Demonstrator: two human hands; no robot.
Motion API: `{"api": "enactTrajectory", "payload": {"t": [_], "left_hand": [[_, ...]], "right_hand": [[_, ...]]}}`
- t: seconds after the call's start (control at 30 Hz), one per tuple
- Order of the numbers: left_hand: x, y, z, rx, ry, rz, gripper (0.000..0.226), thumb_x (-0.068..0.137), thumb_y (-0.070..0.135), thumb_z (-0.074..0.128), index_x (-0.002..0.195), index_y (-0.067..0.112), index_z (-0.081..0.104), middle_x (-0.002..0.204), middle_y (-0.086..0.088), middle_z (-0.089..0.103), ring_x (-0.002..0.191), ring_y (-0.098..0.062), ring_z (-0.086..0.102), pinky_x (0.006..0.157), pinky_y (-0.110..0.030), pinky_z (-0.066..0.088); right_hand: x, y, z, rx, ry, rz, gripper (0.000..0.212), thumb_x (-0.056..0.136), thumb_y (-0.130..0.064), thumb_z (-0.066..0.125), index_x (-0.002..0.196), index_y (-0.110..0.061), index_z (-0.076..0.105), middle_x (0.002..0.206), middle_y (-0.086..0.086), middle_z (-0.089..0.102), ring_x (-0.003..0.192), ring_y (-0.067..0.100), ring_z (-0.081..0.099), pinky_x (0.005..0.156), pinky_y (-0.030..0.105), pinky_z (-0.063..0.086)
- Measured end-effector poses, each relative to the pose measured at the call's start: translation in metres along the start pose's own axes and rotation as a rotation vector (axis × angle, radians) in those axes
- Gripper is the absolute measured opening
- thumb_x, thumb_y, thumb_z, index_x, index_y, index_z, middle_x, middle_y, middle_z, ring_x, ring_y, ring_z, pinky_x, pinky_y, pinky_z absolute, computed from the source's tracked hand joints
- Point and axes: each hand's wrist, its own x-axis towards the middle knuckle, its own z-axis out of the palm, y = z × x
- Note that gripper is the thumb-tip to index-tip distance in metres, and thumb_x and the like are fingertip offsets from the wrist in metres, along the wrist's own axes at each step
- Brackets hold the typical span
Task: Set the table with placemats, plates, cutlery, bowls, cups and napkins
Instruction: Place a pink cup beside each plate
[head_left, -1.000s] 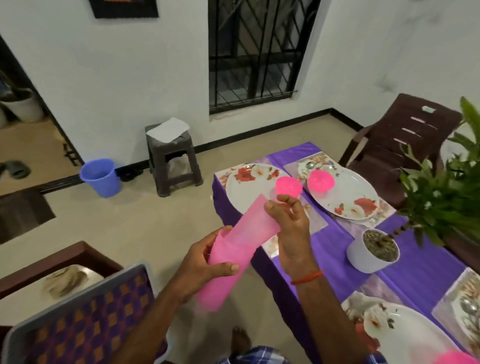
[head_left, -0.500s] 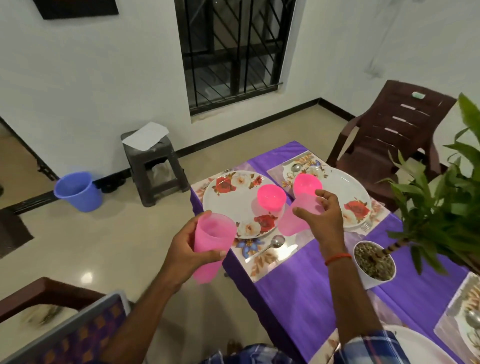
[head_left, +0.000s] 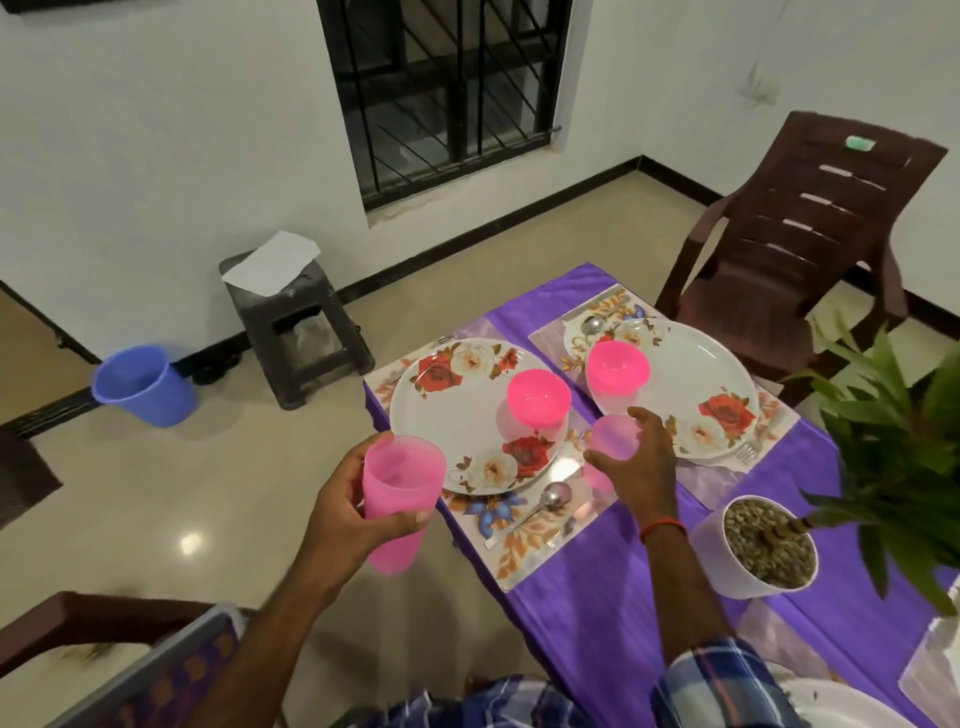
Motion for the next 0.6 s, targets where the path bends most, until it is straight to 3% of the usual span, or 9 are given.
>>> {"api": "enactTrajectory", "payload": {"t": [0.17,0.3,0.43,0.6], "left_hand": [[0.019,-0.002,-0.007,-0.007,-0.019,-0.026,0.107,0.036,0.060,0.093,0.133,0.043,0.051,0.126,0.016,0.061,0.111,-0.024,0.063,0.073,-0.033,0.063],[0.045,-0.004,-0.017,-0.028,-0.060,-0.057,0.114,0.034,0.066,0.095,0.136,0.041,0.051,0.125,0.016,0.062,0.112,-0.023,0.064,0.079,-0.040,0.064],[0.081,-0.003,-0.037,-0.077,-0.126,-0.049,0.103,0.040,0.050,0.098,0.134,0.044,0.054,0.118,0.022,0.066,0.110,-0.017,0.065,0.078,-0.037,0.064],[0.125,0.012,-0.080,-0.109,-0.149,0.008,0.095,0.052,0.031,0.101,0.133,0.048,0.053,0.117,0.026,0.064,0.109,-0.010,0.065,0.076,-0.032,0.062]], "right_hand": [[-0.011,0.002,0.000,0.002,-0.010,0.071,0.102,0.064,-0.033,0.095,0.147,-0.018,0.037,0.147,0.010,0.044,0.134,0.032,0.044,0.104,0.047,0.045],[-0.014,-0.013,0.003,-0.228,0.146,0.016,0.119,0.055,-0.070,0.082,0.150,-0.023,0.029,0.156,0.015,0.034,0.141,0.038,0.035,0.107,0.063,0.039],[0.004,-0.075,0.022,-0.366,0.308,-0.195,0.103,0.066,-0.074,0.071,0.146,-0.017,0.040,0.153,0.019,0.036,0.142,0.039,0.032,0.109,0.061,0.029],[0.039,-0.179,0.075,-0.250,0.283,-0.465,0.060,0.081,-0.061,0.070,0.124,-0.020,0.061,0.134,0.009,0.056,0.133,0.032,0.045,0.109,0.047,0.034]]}}
